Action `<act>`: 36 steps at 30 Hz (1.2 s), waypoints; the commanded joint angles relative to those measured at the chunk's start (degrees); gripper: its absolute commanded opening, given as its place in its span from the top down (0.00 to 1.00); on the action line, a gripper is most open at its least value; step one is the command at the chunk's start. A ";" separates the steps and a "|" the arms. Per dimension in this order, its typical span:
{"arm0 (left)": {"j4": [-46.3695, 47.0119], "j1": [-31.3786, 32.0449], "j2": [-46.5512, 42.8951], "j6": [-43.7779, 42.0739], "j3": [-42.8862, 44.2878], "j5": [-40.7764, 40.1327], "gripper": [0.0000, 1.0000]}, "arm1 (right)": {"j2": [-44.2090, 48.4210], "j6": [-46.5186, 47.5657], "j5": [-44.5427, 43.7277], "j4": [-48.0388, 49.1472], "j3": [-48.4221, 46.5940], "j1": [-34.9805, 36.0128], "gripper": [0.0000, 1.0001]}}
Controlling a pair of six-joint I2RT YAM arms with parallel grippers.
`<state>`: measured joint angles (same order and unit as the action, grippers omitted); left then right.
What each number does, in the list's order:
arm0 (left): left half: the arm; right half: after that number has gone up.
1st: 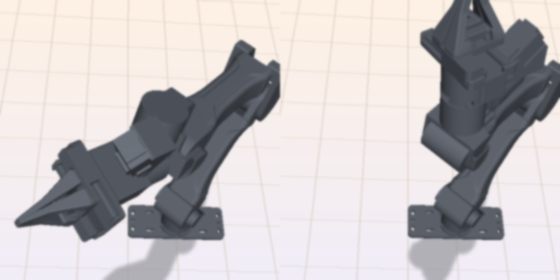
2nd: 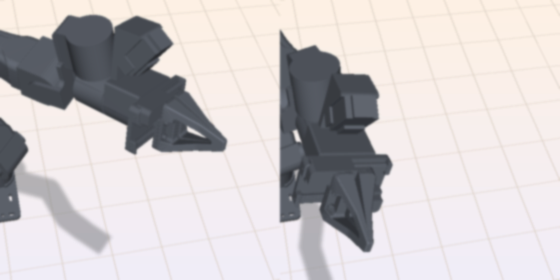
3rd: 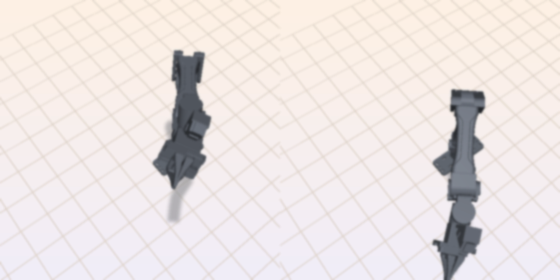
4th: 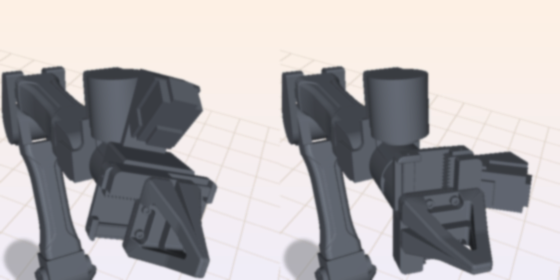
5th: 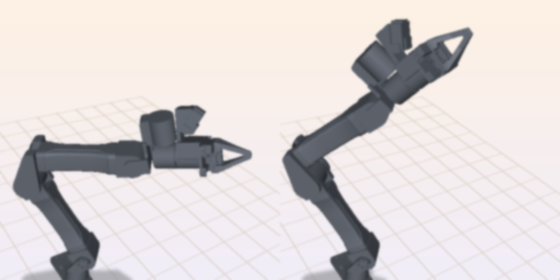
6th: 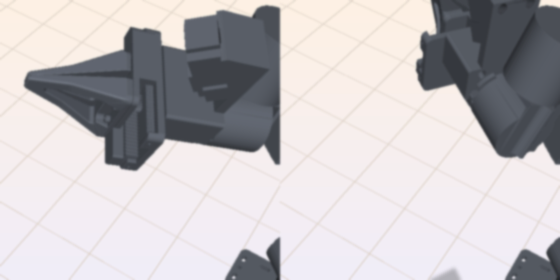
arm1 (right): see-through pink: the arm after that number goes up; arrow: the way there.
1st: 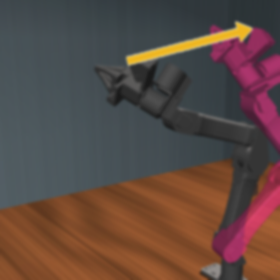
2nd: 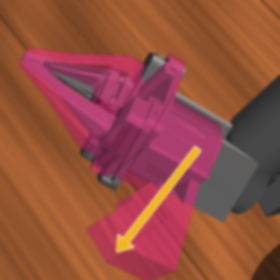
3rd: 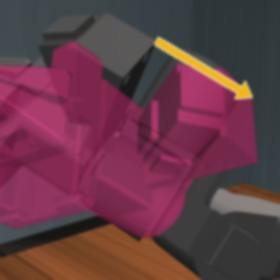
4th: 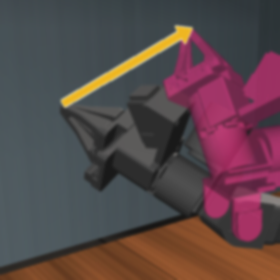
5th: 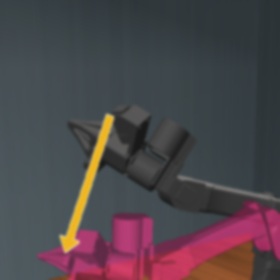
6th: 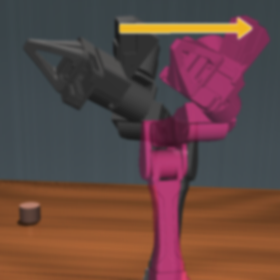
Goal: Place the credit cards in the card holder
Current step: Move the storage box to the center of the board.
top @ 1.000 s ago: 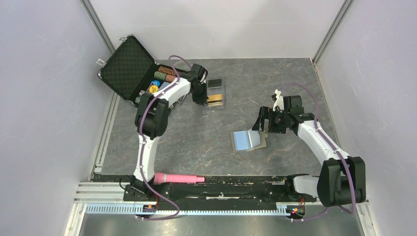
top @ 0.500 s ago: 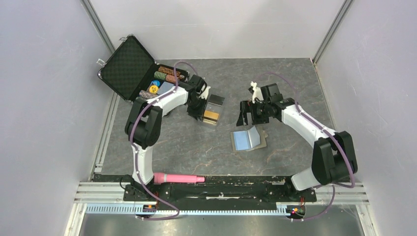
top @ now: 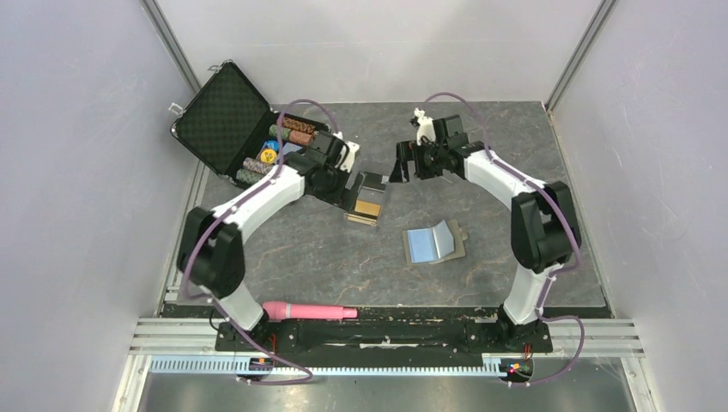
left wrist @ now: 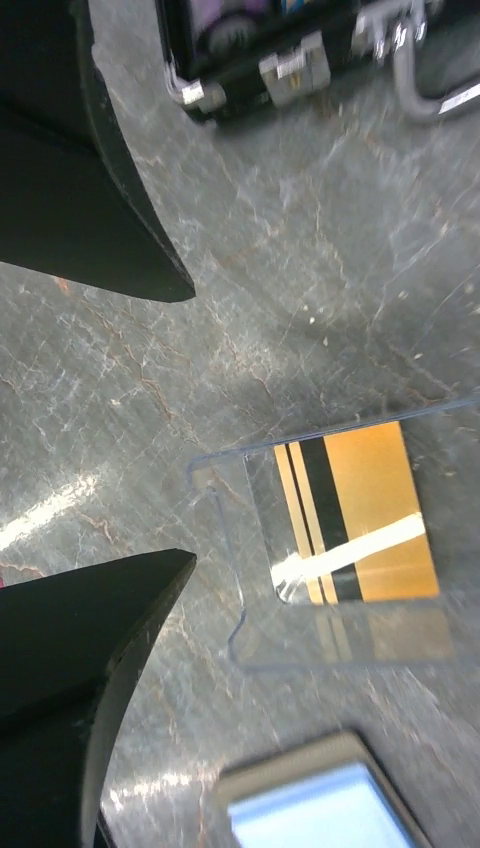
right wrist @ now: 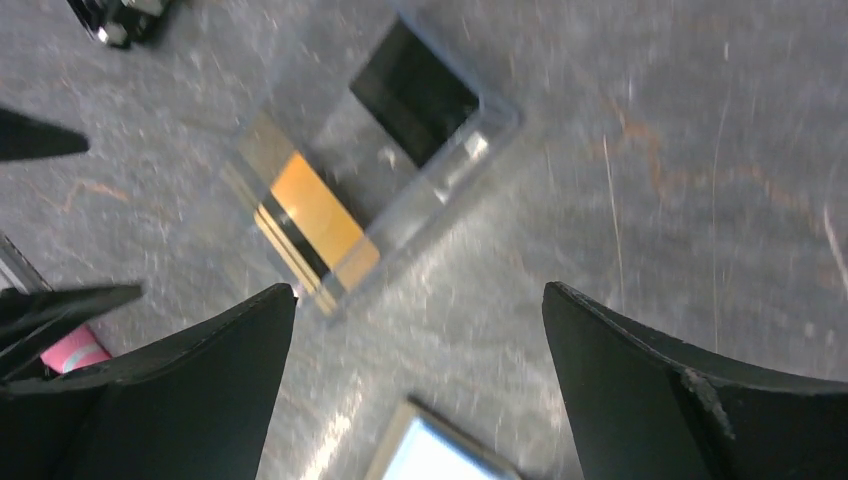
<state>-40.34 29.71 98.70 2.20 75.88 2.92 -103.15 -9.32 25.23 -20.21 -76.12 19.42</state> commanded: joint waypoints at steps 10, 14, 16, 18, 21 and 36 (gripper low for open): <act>8.98 -1.36 -16.38 9.15 -8.13 0.32 0.00 | -19.55 1.60 -0.91 2.85 -24.84 4.99 0.16; 9.00 -1.58 -16.97 10.01 -9.80 0.74 0.00 | -21.62 5.10 -5.71 1.79 -26.33 7.35 0.23; 8.81 -1.59 -17.00 10.11 -10.58 1.17 0.00 | -22.14 7.37 -6.93 1.46 -26.36 8.48 0.25; 8.78 -1.64 -16.82 10.20 -11.21 1.64 0.00 | -22.76 8.79 -8.51 0.39 -26.86 9.20 0.28; 8.78 -1.64 -16.53 10.45 -11.79 1.78 0.00 | -23.59 10.27 -9.90 -0.72 -27.03 9.74 0.35; 8.61 -2.12 -15.91 13.74 -12.31 -0.42 0.00 | -17.12 1.00 -16.53 -2.75 -18.52 9.84 0.96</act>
<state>-32.88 28.01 83.09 12.45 63.99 3.31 -125.40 -4.82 10.22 -21.65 -99.39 29.41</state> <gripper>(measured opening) 0.996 0.060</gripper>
